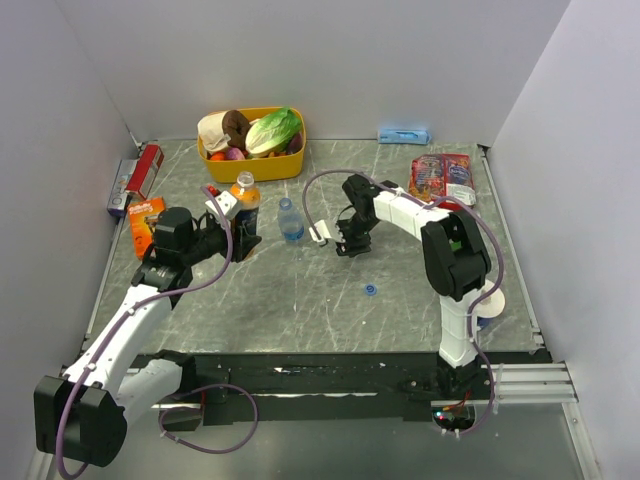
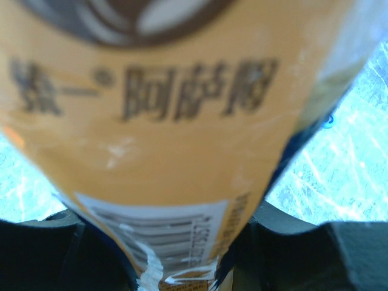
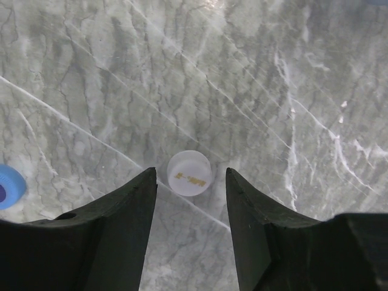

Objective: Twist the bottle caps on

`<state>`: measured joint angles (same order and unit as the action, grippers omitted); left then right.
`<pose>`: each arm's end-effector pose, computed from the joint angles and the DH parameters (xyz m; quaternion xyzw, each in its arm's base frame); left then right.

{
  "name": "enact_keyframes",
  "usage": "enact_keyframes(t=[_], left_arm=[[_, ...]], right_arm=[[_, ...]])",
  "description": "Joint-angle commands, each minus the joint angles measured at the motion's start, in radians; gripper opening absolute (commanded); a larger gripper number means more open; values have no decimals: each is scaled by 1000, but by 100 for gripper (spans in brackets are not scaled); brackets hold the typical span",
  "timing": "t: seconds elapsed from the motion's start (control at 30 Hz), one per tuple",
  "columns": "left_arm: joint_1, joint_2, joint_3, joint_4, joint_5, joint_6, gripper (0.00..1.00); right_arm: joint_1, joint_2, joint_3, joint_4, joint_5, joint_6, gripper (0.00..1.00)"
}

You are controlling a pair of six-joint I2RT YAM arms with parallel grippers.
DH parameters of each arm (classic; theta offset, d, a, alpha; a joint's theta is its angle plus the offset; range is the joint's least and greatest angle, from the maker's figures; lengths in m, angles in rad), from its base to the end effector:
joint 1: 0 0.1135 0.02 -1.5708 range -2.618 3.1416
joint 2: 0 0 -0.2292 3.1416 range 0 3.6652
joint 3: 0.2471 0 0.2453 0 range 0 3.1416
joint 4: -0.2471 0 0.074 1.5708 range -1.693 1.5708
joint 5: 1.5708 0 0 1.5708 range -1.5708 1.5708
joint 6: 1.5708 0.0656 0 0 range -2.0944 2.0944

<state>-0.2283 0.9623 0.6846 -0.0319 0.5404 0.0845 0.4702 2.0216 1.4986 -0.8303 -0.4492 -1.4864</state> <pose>0.2439 -0.0913 0.2544 0.2767 0.7444 -0.2559 0.5513 0.3300 0.1996 0.1230 -0.8174 0.5211 0.1419 0.2002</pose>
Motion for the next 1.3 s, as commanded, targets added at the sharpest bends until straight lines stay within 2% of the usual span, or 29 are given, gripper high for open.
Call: enact_keyframes(t=[0.0,0.47,0.57,0.7,0.8,0.9,0.93,1.03,1.13,1.27], left_arm=[[4,-4,1,18,-11,-14,1],[6,-2,-7,24,-3,-20,1],[6,-2,-10,26,1,-17,1],[6,-5,3,23,39,33,1],[3,9,33,7,117,150,1],[-6,48,91,-65,168,328,1],[-8,61,127,-100,177,445,1],[-35,107,164,-170,173,603,1],[-72,145,182,-229,199,729,1],[-108,167,184,-227,227,756,1]], right_arm=[[12,26,-11,11,14,-9,55],[11,17,-29,39,23,26,49],[10,8,-35,53,27,40,44],[-5,-43,-41,48,6,89,33],[-21,-133,-15,-15,-69,148,29],[-28,-237,47,-111,-135,214,26],[-30,-263,67,-134,-178,230,25],[-27,-349,167,-203,-259,297,25],[-6,-405,279,-234,-284,371,25],[59,-471,368,-193,-270,433,25]])
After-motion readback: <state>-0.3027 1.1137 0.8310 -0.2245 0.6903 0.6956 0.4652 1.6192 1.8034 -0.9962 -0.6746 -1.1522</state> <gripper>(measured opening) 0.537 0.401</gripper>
